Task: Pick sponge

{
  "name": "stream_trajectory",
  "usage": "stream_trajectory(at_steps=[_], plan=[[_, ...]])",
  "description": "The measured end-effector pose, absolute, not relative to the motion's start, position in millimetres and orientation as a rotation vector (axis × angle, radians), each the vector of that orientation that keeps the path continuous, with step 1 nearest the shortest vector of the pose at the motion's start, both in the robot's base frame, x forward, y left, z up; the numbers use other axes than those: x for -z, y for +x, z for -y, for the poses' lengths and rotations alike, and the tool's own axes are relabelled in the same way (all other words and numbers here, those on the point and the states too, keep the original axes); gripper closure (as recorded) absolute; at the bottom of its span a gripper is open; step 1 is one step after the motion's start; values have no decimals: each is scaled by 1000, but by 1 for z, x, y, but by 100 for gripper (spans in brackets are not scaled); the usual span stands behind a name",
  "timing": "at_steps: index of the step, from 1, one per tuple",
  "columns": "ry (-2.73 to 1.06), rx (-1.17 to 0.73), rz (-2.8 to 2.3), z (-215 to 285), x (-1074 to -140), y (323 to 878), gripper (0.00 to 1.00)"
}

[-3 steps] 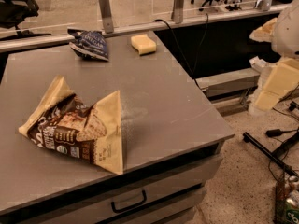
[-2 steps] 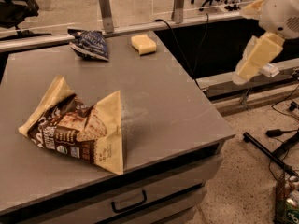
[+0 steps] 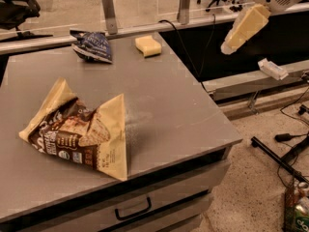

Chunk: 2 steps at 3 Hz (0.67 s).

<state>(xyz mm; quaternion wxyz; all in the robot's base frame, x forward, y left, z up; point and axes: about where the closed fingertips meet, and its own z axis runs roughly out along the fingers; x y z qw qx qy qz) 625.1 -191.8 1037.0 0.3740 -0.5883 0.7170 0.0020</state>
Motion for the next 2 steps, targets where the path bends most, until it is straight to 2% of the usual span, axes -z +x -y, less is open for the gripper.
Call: stream_trajectory(at_steps=[1, 2], plan=[[-1511, -21, -1837, 186, -1033, 634, 0], [-1472, -55, -1798, 170, -1028, 665, 0]])
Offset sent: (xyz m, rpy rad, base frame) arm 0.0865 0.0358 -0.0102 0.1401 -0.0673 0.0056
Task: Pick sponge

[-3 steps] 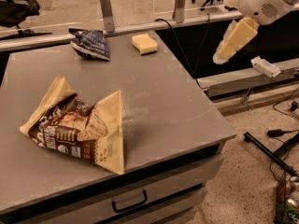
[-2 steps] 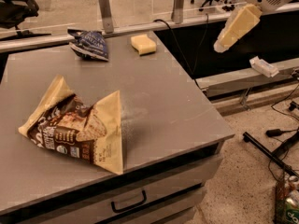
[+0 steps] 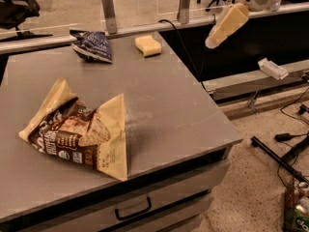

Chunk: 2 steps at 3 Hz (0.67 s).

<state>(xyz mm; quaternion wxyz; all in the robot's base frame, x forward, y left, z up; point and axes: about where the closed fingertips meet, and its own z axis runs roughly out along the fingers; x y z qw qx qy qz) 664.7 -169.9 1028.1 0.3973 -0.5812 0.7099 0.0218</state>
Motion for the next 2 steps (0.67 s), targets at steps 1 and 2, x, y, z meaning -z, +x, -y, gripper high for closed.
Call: stream_trajectory(at_steps=[1, 2], plan=[[-1376, -117, -1747, 148, -1021, 707, 0], [-1282, -176, -1702, 121, -1011, 745, 0]])
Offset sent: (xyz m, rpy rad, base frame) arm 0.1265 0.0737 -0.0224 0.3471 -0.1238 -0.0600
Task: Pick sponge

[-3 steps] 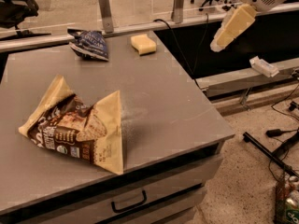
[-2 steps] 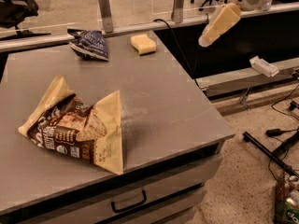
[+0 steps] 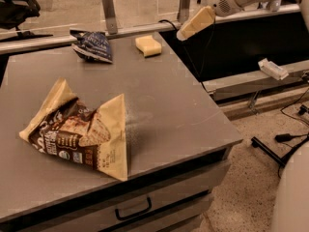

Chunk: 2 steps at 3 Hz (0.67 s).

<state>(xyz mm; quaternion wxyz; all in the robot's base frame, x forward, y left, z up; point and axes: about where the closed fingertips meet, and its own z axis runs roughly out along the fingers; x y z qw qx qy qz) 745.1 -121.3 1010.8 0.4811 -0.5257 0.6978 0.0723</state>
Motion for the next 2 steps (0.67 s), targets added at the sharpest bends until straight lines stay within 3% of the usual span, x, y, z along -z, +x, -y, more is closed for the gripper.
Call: stream_trajectory(at_steps=[2], plan=[[-1126, -271, -1690, 71, -974, 809, 0]])
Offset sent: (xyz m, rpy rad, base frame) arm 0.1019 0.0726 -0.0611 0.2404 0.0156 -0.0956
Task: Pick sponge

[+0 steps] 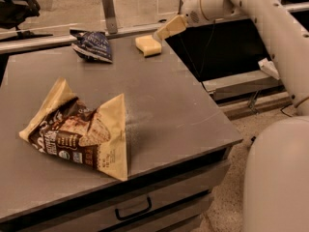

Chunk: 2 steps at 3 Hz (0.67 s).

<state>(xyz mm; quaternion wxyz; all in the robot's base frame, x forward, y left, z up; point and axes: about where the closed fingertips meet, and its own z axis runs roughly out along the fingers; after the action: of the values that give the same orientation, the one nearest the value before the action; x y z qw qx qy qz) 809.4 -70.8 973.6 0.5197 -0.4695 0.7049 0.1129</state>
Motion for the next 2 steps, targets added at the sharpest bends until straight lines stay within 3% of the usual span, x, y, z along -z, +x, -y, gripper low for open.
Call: stream_trajectory(at_steps=[2], plan=[[-1074, -333, -1719, 38, -926, 845, 0]])
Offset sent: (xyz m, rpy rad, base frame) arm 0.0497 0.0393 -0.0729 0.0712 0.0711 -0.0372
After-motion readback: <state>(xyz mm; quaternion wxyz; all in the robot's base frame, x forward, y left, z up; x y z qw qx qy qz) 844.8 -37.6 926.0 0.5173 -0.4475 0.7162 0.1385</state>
